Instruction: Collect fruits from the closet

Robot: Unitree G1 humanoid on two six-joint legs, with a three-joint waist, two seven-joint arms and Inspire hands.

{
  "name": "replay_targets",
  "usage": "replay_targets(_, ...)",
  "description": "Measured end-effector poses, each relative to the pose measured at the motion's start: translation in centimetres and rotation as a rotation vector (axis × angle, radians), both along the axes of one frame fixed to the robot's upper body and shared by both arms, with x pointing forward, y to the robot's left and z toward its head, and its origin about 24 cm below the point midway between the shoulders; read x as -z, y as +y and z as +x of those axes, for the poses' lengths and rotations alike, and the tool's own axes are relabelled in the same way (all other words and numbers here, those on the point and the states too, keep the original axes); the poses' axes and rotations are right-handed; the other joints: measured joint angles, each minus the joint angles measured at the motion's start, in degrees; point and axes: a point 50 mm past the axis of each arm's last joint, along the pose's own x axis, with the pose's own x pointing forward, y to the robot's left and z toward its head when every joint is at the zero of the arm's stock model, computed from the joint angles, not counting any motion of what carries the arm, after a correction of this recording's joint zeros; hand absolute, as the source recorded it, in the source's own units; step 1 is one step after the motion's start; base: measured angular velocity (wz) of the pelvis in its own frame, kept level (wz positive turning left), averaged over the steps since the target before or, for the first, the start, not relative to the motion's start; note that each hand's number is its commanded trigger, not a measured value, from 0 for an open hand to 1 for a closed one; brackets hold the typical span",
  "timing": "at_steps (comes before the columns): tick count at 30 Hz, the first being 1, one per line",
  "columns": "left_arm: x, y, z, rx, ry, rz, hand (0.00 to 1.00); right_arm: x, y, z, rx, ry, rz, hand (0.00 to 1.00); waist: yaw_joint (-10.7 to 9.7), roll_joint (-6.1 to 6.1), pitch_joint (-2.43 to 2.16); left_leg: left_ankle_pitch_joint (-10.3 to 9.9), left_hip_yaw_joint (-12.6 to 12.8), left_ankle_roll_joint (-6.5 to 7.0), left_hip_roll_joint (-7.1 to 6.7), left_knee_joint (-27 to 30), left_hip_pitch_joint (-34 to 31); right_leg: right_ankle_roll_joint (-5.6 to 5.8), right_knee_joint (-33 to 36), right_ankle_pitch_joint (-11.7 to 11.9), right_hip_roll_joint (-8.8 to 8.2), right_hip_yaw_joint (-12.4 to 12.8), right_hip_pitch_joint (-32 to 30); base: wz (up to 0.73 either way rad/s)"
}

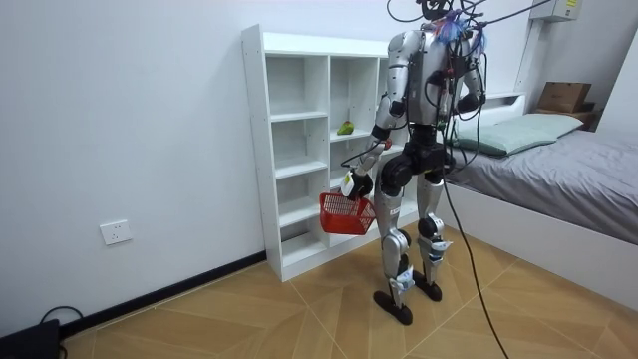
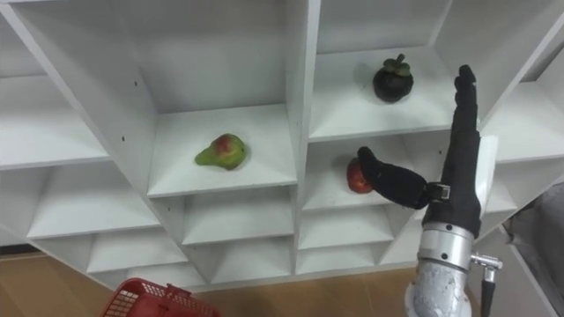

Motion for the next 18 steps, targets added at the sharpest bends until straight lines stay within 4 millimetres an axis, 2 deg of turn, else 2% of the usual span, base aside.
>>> replay_targets(6,-0.2,0.2,0.5,0.060,-0.005,0.019,1.00,-0.6,-0.1,0.6,-0.011,-0.026,-0.011,0.00,0.1,-0.40,-0.26,0.0,-0.1,0.00,0.00,0.1,0.3,-0.01,0.0,0.0,-0.03,-0.1,0.2,0.00)
replay_targets(9,-0.4,0.3,0.7,0.057,-0.017,0.022,1.00,-0.6,0.0,0.7,-0.028,-0.019,-0.015,0.00,0.1,-0.61,-0.23,0.0,-0.1,0.00,0.00,0.1,0.5,-0.01,0.1,0.0,-0.04,-0.1,0.3,0.00)
replay_targets(14,-0.4,0.4,0.7,0.055,-0.018,0.025,1.00,-0.7,-0.3,0.8,-0.041,-0.010,-0.017,0.00,0.0,-1.21,0.10,0.0,-0.3,0.00,-0.03,0.1,0.4,0.00,0.1,0.0,-0.08,-0.2,0.6,0.01)
replay_targets(18,-0.4,0.6,0.7,0.054,-0.010,0.033,1.00,-1.7,-1.0,1.6,-0.053,-0.031,-0.019,0.00,-0.1,-2.02,0.30,0.0,-0.9,-0.02,-0.11,0.2,0.0,0.03,-0.2,0.0,-0.12,-0.5,0.5,0.05)
